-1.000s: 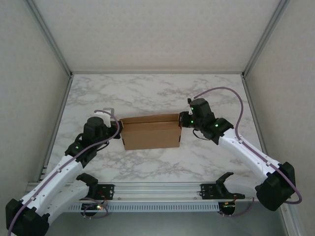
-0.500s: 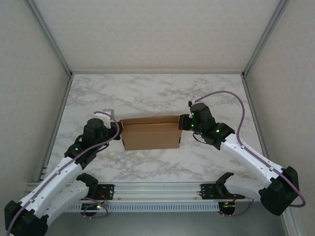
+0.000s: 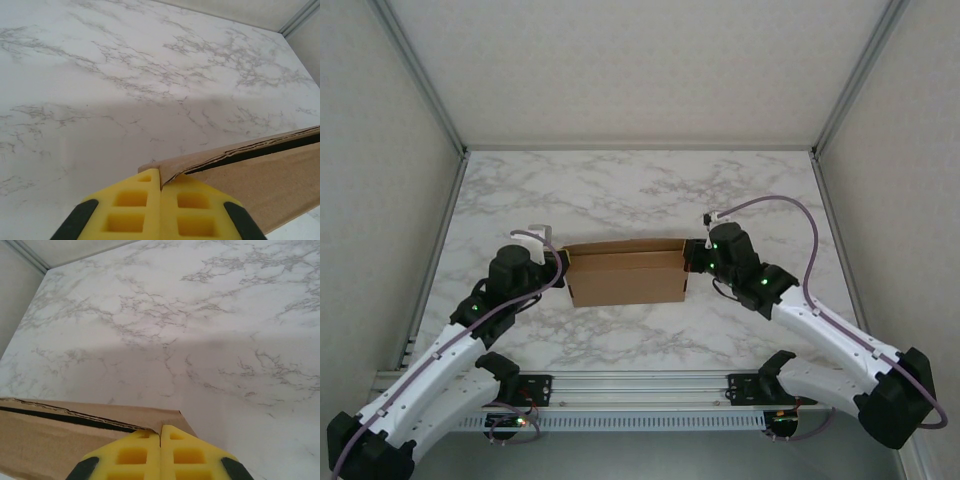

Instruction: Fold the paper box

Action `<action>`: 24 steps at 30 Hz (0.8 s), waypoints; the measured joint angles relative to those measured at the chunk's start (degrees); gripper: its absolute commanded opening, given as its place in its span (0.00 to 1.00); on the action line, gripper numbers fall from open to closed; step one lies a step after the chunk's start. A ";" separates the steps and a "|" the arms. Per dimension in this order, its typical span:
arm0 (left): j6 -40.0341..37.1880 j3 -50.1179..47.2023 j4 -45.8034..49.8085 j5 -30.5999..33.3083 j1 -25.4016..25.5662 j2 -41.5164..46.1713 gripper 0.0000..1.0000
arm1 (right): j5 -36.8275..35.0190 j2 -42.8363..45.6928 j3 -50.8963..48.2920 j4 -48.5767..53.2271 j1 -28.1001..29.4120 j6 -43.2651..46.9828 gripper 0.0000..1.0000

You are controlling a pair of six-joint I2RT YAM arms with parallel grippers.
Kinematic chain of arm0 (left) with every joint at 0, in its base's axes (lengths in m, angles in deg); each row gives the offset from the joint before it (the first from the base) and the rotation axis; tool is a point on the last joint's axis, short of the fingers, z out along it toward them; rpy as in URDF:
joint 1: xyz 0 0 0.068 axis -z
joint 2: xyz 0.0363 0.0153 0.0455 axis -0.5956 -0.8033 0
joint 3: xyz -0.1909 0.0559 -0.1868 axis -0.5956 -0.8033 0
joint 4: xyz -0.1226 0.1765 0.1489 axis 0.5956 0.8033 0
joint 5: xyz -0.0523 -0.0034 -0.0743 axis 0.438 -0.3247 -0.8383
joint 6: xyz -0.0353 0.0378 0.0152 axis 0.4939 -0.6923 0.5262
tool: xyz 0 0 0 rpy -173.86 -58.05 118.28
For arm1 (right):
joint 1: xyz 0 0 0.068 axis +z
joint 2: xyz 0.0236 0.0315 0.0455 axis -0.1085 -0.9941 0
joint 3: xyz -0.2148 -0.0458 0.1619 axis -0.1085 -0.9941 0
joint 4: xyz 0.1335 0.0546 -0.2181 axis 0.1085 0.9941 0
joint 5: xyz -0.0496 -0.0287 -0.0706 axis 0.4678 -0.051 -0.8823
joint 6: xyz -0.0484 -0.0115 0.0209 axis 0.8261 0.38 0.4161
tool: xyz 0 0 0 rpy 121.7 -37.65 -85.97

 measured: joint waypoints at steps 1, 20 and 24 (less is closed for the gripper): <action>0.00 -0.02 0.02 0.22 0.22 0.04 0.00 | -0.61 0.98 -0.98 -0.57 0.55 0.46 0.00; 5.77 -3.23 -2.82 15.21 10.45 1.97 0.00 | -9.38 10.29 -12.00 -9.42 7.41 3.82 0.01; 8.98 -6.47 -5.86 17.94 12.70 4.81 0.00 | -10.97 11.87 -15.58 -13.70 8.72 5.01 0.03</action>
